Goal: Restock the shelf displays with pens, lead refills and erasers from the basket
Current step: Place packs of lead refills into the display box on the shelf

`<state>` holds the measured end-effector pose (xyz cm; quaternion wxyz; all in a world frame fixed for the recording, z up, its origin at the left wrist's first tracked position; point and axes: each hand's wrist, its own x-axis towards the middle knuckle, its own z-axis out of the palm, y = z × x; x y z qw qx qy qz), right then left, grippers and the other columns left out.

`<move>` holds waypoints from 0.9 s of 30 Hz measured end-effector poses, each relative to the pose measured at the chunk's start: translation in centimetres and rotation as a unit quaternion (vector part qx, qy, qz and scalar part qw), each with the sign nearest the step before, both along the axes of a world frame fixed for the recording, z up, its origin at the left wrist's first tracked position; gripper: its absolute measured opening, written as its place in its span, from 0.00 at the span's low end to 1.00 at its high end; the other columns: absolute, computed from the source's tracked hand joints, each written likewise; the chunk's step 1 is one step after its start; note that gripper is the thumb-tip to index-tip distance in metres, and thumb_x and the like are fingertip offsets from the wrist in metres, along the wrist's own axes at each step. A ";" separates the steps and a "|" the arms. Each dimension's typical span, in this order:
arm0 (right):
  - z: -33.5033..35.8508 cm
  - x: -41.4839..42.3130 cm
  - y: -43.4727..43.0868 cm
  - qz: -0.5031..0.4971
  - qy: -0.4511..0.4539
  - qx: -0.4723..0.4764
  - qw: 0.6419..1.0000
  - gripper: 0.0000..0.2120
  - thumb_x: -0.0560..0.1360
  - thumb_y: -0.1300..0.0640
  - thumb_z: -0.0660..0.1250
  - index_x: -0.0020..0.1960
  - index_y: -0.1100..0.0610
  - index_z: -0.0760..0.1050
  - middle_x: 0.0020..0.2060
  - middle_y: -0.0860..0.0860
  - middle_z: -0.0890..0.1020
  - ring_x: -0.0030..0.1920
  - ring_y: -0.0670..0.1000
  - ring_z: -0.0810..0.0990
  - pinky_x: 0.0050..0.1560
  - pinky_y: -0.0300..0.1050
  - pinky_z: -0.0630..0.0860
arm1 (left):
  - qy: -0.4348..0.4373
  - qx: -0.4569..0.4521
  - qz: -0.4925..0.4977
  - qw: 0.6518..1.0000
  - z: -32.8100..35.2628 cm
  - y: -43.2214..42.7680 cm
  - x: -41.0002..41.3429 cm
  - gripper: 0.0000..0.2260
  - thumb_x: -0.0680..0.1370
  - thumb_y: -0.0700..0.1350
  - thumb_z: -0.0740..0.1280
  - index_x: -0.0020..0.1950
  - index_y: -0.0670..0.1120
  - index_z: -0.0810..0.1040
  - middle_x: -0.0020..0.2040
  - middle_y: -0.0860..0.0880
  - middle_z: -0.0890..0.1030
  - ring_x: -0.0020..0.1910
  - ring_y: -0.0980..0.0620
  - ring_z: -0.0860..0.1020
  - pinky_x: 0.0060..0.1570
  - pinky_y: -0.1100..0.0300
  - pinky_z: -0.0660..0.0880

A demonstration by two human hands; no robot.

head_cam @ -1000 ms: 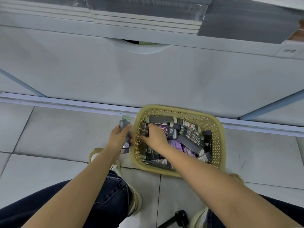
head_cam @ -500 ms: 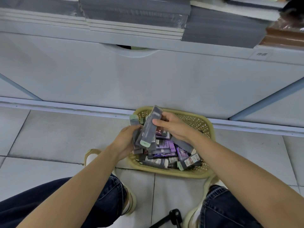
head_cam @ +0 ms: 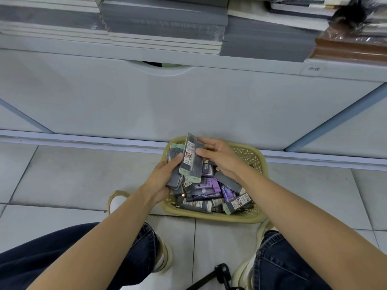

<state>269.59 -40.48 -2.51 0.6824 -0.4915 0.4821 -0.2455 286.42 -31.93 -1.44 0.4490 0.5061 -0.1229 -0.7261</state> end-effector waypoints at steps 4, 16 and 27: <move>0.0 -0.2 -0.4 0.009 -0.008 -0.009 1.000 0.24 0.73 0.64 0.71 0.67 0.52 0.72 0.54 0.52 0.83 0.54 0.52 0.82 0.55 0.47 0.80 | -0.008 0.007 0.022 1.000 -0.1 -0.1 -0.1 0.10 0.77 0.45 0.68 0.53 0.40 0.81 0.44 0.42 0.86 0.35 0.49 0.84 0.29 0.60 0.78; -0.5 -1.9 -1.2 -0.002 0.044 -0.007 0.999 0.17 0.75 0.63 0.70 0.63 0.55 0.76 0.53 0.54 0.82 0.38 0.39 0.80 0.34 0.32 0.73 | -0.070 -0.001 0.022 0.997 -0.4 -0.4 0.9 0.13 0.69 0.44 0.74 0.51 0.43 0.78 0.39 0.43 0.84 0.30 0.53 0.81 0.27 0.62 0.76; -0.2 -2.8 -1.6 -0.107 0.139 -0.131 0.976 0.04 0.76 0.57 0.70 0.47 0.49 0.77 0.46 0.47 0.85 0.42 0.45 0.81 0.43 0.37 0.77 | -0.176 0.047 0.103 0.978 -1.3 -1.1 1.7 0.09 0.73 0.38 0.74 0.47 0.45 0.75 0.33 0.46 0.82 0.22 0.54 0.77 0.21 0.64 0.72</move>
